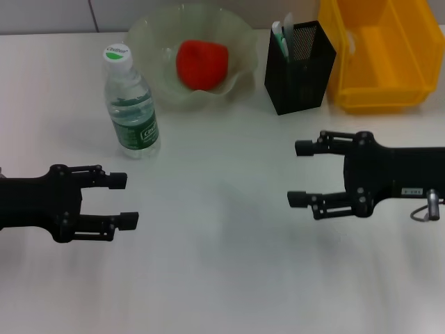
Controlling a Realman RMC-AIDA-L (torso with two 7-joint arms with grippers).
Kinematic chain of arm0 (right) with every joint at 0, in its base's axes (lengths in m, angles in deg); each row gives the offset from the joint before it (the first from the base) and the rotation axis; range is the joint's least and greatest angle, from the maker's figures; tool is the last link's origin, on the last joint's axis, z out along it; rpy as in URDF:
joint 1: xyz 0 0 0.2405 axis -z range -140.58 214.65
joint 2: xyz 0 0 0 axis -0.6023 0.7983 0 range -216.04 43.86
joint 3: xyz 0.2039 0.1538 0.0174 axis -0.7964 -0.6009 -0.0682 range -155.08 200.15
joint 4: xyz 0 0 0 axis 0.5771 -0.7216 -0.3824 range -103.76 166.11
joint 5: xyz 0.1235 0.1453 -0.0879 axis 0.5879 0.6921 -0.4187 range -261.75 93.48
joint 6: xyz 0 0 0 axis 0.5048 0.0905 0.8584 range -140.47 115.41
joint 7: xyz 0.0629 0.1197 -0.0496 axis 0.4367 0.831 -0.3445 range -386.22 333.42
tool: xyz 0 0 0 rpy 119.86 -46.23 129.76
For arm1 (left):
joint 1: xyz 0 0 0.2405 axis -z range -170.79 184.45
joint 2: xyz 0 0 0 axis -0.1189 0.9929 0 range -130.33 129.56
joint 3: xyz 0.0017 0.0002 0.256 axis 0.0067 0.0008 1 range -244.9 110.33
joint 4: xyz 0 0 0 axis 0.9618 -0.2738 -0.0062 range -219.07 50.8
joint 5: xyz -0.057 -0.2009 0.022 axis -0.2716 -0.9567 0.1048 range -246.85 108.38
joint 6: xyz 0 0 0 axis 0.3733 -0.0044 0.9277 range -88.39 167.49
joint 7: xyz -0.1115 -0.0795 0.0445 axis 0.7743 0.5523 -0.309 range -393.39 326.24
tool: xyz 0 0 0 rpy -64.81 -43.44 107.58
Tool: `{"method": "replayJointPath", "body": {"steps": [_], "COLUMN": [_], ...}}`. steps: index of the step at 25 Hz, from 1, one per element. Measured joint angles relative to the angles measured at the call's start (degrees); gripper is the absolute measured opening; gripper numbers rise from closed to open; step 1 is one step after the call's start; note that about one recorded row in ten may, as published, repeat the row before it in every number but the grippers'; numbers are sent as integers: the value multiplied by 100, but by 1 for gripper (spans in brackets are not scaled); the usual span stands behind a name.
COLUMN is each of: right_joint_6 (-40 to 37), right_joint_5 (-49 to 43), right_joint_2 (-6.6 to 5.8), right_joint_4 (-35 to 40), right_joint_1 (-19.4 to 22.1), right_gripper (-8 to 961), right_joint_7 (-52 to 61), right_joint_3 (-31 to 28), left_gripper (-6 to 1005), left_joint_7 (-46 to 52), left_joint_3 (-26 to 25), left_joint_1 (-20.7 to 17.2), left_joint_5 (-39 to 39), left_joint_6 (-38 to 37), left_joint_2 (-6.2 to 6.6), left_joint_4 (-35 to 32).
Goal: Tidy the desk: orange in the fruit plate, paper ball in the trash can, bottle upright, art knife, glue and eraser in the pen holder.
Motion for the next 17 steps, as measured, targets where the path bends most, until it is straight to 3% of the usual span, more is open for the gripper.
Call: {"method": "replayJointPath", "body": {"steps": [17], "right_joint_6": [-266], "right_joint_5": [-136], "right_joint_2": [-144], "right_joint_4": [-352], "right_joint_1": [-34], "right_gripper": [835], "right_joint_7": [-124], "right_joint_3": [-127], "left_gripper": [792], "left_joint_7": [26], "left_joint_3": [3], "left_joint_1": [81], "left_joint_5": [202], "left_joint_6": [13], "left_joint_2": [15], "left_joint_4": [20]}}
